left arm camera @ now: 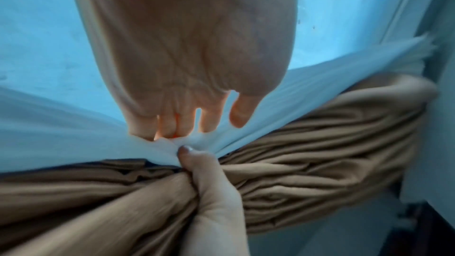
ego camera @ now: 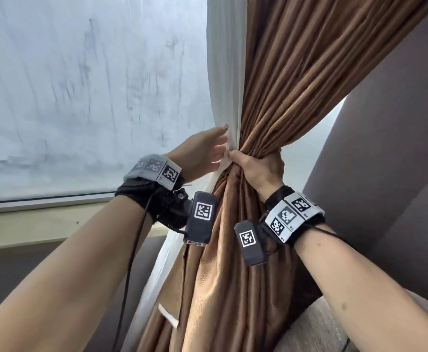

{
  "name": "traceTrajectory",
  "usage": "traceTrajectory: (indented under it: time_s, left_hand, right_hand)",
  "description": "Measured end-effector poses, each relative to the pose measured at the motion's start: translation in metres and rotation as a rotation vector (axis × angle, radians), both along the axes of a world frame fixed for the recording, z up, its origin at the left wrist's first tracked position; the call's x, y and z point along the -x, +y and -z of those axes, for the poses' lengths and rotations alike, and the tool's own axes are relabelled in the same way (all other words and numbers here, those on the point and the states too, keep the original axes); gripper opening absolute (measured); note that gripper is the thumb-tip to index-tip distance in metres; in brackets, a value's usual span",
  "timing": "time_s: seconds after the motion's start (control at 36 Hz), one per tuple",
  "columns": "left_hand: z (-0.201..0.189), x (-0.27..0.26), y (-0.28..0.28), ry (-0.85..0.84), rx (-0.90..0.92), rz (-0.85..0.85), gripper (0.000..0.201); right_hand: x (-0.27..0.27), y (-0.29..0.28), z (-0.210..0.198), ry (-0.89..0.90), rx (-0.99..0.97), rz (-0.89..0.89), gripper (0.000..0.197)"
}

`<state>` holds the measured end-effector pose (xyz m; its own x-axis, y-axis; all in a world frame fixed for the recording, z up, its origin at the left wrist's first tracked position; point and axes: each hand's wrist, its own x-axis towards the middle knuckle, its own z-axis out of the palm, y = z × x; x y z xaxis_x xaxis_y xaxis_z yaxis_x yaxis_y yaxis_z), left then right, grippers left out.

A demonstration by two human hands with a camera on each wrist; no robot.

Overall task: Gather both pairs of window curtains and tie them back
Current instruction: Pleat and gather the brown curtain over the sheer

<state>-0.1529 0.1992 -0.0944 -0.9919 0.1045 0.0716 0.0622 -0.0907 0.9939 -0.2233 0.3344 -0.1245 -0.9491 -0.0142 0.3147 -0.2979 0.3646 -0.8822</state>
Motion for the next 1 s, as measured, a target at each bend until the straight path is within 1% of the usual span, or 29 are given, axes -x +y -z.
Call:
traceTrajectory:
  time_s: [0.03,0.06,0.08,0.11,0.19,0.25,0.31,0.39,0.44,0.47,0.56,0.58,0.61,0.75,0.83,0.89,0.92,0.94,0.97,1.0]
  left_hand:
    - [0.001,0.001,0.002,0.012,0.019,-0.047,0.024]
    - [0.002,0.003,0.004,0.025,0.067,-0.099,0.017]
    - [0.006,0.005,0.004,0.055,0.130,-0.139,0.011]
    - [0.011,0.006,0.006,0.096,0.204,-0.169,0.010]
    - [0.025,0.011,0.009,0.238,0.387,-0.302,0.026]
    - [0.030,0.014,0.010,0.312,0.461,-0.409,0.023]
    - [0.031,0.018,0.008,0.336,0.523,-0.480,0.024]
    - [0.027,0.024,0.007,0.338,0.558,-0.499,0.026]
    - [0.023,0.024,0.011,0.332,0.531,-0.502,0.028]
    - [0.023,0.025,0.013,0.333,0.504,-0.499,0.029]
    - [0.024,0.030,0.018,0.343,0.431,-0.494,0.026]
    - [0.025,0.033,0.021,0.341,0.422,-0.504,0.025]
    - [0.025,0.034,0.024,0.346,0.415,-0.517,0.024]
    - [0.028,0.044,0.036,0.353,0.372,-0.521,0.021]
    - [0.030,0.048,0.039,0.353,0.393,-0.514,0.014]
    - [0.028,0.048,0.043,0.355,0.417,-0.517,0.008]
    - [0.027,0.049,0.044,0.349,0.430,-0.525,0.012]
    - [0.026,0.049,0.044,0.340,0.439,-0.532,0.023]
    - [0.025,0.048,0.045,0.329,0.433,-0.534,0.033]
    - [0.027,0.047,0.045,0.319,0.425,-0.526,0.039]
  right_hand:
    - [0.002,0.001,0.001,-0.009,-0.003,0.002,0.101]
    - [0.003,0.002,0.001,-0.012,-0.007,0.003,0.100]
    - [0.004,0.003,0.001,-0.014,-0.009,0.002,0.097]
    - [0.006,0.005,0.002,-0.018,-0.009,-0.002,0.094]
    - [0.012,0.009,0.005,-0.032,0.008,-0.039,0.091]
    - [0.015,0.012,0.007,-0.032,0.028,-0.057,0.093]
    - [0.022,0.018,0.011,-0.028,0.050,-0.106,0.094]
    - [0.030,0.032,0.014,-0.079,0.065,-0.295,0.087]
    - [0.020,0.043,0.007,-0.140,0.071,-0.409,0.080]
    - [0.015,0.048,0.003,-0.168,0.078,-0.451,0.072]
    - [0.002,0.064,-0.002,-0.223,0.118,-0.508,0.037]
    - [-0.001,0.067,-0.002,-0.221,0.131,-0.504,0.030]
    - [-0.003,0.069,-0.002,-0.215,0.143,-0.493,0.028]
    - [-0.001,0.078,0.002,-0.238,0.197,-0.479,0.036]
    - [-0.001,0.082,0.004,-0.264,0.188,-0.556,0.044]
    - [0.002,0.080,0.003,-0.246,0.156,-0.587,0.045]
    - [0.003,0.076,0.002,-0.233,0.134,-0.560,0.046]
    - [0.005,0.070,0.002,-0.222,0.125,-0.526,0.052]
    - [0.006,0.065,0.001,-0.204,0.102,-0.514,0.062]
    - [0.009,0.059,0.001,-0.174,0.081,-0.494,0.073]
